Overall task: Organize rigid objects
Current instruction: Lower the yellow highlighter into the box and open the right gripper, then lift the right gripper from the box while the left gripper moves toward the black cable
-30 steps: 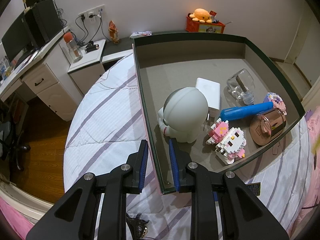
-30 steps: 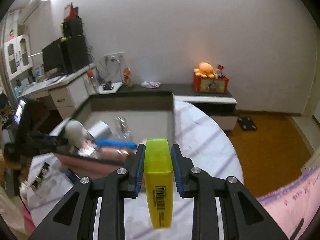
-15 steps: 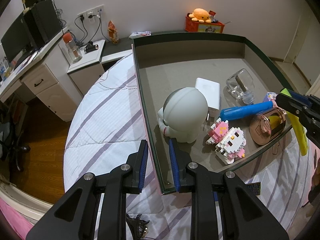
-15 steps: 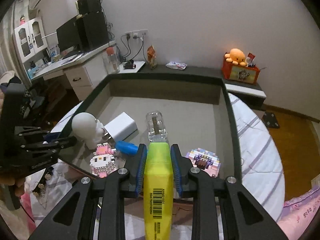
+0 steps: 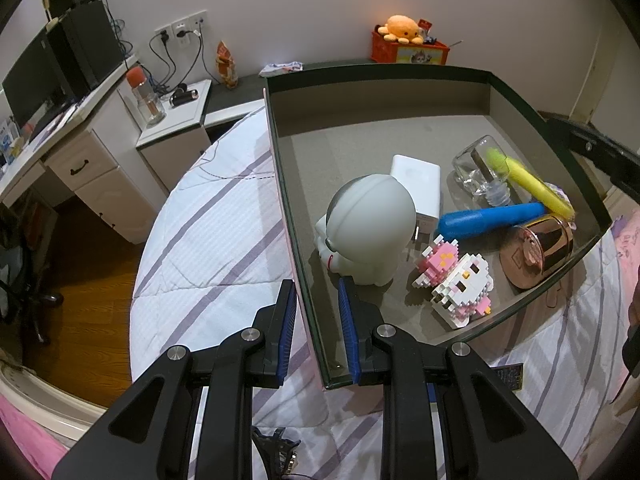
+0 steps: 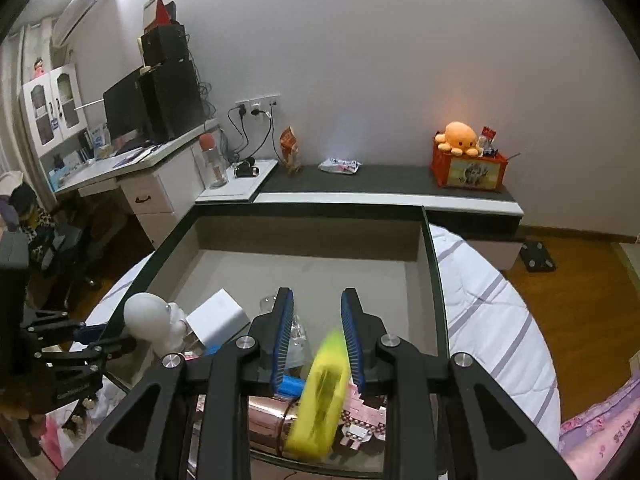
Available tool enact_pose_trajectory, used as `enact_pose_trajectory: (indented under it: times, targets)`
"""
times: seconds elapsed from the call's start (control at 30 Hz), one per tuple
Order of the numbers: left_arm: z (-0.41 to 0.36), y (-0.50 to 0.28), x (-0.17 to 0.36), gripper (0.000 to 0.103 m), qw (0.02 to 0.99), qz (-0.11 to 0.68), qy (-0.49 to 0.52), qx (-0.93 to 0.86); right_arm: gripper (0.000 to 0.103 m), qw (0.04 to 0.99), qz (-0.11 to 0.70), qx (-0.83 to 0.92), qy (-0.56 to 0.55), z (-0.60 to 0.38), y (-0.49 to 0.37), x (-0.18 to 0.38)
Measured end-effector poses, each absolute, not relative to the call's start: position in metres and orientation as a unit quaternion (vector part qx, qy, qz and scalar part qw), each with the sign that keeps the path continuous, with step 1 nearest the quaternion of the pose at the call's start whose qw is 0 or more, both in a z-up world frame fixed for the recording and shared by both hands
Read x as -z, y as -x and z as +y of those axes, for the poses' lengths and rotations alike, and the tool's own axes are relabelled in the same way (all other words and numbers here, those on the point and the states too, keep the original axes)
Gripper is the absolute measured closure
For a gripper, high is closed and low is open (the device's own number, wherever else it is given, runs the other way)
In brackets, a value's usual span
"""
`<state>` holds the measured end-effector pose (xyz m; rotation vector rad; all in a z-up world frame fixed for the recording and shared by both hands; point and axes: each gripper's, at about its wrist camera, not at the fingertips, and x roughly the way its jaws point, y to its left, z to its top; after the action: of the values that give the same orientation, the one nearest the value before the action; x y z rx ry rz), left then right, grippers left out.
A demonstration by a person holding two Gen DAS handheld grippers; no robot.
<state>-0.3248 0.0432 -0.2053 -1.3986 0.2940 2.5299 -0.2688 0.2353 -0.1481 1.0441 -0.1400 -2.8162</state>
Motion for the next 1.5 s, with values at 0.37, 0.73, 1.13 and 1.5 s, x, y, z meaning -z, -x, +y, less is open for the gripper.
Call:
enact_pose_trajectory:
  times: [0.37,0.73,1.13,1.5]
  targets:
    - [0.044,0.324,0.206,0.081,0.115,0.101,0.478,-0.865,0.040,0.030,-0.034,0.944,-0.326,0.244,0.209,0.140]
    - [0.039,0.323,0.201,0.081,0.106,0.093,0.478,-0.867,0.033,0.002,-0.050,0.936,-0.349,0.268,0.180,0.161]
    - [0.030,0.310,0.190,0.033,0.095,0.075,0.468,-0.875,0.057,-0.017,-0.034,0.917,-0.397,0.290,0.219,0.176]
    - [-0.011,0.262,0.180,0.016,0.062,0.037,0.445,-0.893,0.085,0.029,-0.038,0.909,-0.414,0.293,0.221,0.177]
